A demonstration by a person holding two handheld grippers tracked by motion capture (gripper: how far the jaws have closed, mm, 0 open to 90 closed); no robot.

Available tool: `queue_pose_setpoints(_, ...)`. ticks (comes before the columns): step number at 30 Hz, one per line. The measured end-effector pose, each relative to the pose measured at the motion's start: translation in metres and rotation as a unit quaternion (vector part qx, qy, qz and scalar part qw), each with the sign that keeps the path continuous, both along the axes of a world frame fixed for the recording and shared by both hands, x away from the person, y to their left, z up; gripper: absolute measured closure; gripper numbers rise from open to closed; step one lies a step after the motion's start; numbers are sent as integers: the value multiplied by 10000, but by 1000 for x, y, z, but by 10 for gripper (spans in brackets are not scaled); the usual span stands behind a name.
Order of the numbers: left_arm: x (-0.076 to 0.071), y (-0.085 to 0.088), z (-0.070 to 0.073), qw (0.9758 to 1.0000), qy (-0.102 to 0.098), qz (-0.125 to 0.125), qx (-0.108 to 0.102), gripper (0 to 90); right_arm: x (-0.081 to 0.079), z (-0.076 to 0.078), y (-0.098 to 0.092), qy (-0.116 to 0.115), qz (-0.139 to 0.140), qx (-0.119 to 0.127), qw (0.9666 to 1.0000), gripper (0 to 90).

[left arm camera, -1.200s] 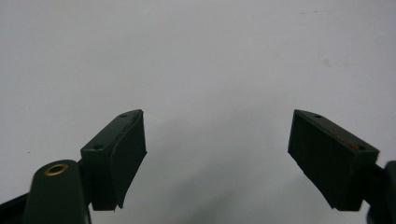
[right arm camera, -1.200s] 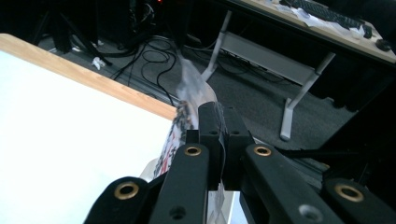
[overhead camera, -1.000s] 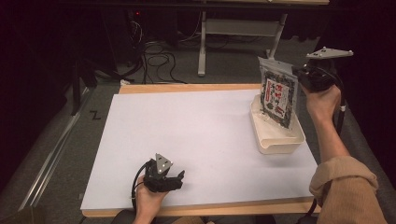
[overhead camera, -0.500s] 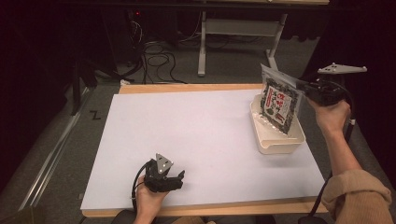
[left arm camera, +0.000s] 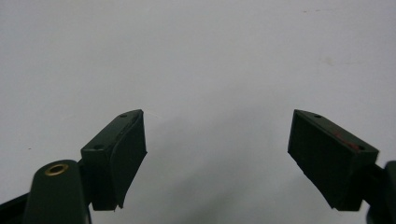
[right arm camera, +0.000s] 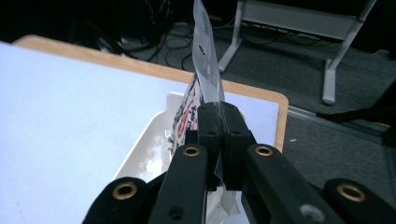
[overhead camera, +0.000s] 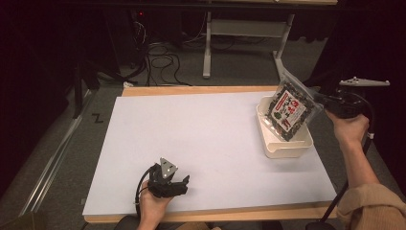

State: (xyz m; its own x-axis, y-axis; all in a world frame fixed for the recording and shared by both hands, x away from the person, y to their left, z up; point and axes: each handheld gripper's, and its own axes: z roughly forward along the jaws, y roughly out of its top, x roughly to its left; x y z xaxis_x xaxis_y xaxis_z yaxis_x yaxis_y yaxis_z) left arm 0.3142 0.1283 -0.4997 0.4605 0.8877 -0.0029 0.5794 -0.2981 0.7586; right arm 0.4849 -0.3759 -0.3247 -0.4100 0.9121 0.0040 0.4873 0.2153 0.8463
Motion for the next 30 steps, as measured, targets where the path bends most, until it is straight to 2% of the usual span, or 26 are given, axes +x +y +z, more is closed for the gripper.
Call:
queue_pose_setpoints(2,1,0,0,10000,12,3,3,199,0,0,-3,3,-50,14,10000,862)
queue_pose_setpoints(7,1,1,0,10000,17,-6,-2,199,-1,3,-3,64,-220,-1,9997,706)
queue_pose_setpoints(8,1,1,0,10000,17,-6,-2,199,-1,3,-3,64,-220,-1,9997,706)
queue_pose_setpoints(9,1,0,-1,10000,24,-34,0,199,-4,4,-2,73,-294,-170,9994,641)
queue_pose_setpoints(10,1,0,-1,10000,24,-34,0,199,-4,4,-2,73,-294,-170,9994,641)
queue_pose_setpoints(11,2,-1,-1,10000,43,-45,14,199,-8,5,-2,11,-334,-272,9991,635)
queue_pose_setpoints(20,3,-1,-2,10000,58,-61,0,199,-19,2,-5,-32,-467,-265,9986,545)
queue_pose_setpoints(21,4,-1,-2,10000,67,-64,16,199,-20,2,-4,-33,-456,-324,9984,537)
queue_pose_setpoints(24,3,-1,-2,10000,63,-66,4,199,-27,1,-2,-170,-484,-362,9980,512)
queue_pose_setpoints(25,3,-1,-1,10000,56,-54,5,199,-29,1,-1,-153,-491,-315,9982,487)
queue_pose_setpoints(26,3,-1,-1,10000,53,-52,-5,199,-31,1,0,-188,-510,-387,9978,480)
queue_pose_setpoints(30,3,-1,0,10000,36,-74,6,200,-40,2,1,-326,-521,-469,9970,489)
